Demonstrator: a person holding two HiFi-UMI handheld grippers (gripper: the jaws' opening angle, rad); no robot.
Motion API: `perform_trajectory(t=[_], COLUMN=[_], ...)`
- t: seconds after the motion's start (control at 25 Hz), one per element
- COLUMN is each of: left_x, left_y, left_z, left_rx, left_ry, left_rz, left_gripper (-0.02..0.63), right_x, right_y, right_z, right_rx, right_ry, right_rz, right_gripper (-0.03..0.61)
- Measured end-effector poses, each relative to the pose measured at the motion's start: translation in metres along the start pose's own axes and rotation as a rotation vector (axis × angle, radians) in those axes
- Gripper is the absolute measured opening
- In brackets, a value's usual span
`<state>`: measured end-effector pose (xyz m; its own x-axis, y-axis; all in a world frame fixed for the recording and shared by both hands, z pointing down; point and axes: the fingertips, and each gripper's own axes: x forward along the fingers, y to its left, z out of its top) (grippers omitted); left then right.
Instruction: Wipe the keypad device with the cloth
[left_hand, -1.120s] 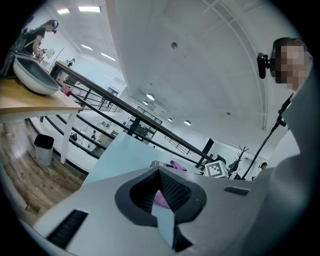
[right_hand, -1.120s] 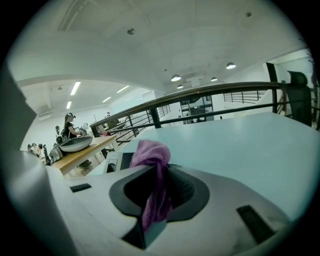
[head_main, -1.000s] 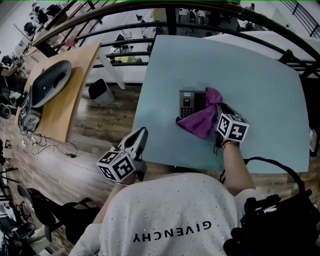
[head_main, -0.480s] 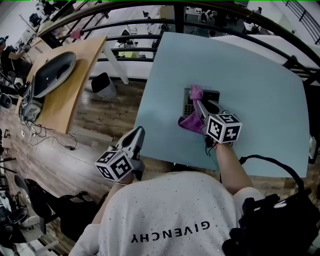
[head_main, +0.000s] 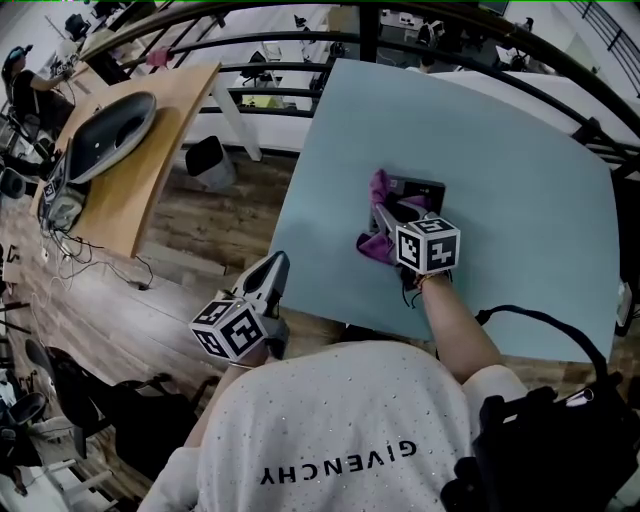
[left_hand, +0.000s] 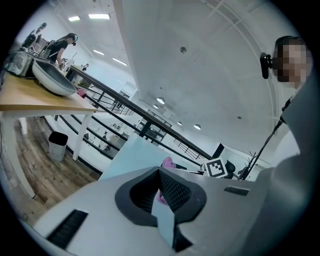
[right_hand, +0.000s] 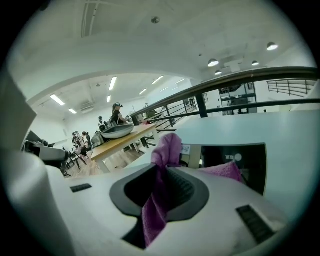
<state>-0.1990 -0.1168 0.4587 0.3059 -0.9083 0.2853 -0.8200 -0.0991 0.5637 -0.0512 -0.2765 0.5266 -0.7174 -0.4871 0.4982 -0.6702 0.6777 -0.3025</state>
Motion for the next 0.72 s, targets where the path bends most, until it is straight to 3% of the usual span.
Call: perform_trajectory(t=[0.72], left_x=[0.022], left_y=[-0.008], left_z=[-0.005], left_rx=[0.001], left_ry=[0.004], left_rz=[-0.026], left_gripper=[0.000], right_x=[-0.032], right_y=[-0.041], right_z=[-0.011], right_rx=[0.047], right_ry=[-0.037], right_rz=[-0.062], right_gripper=[0.061])
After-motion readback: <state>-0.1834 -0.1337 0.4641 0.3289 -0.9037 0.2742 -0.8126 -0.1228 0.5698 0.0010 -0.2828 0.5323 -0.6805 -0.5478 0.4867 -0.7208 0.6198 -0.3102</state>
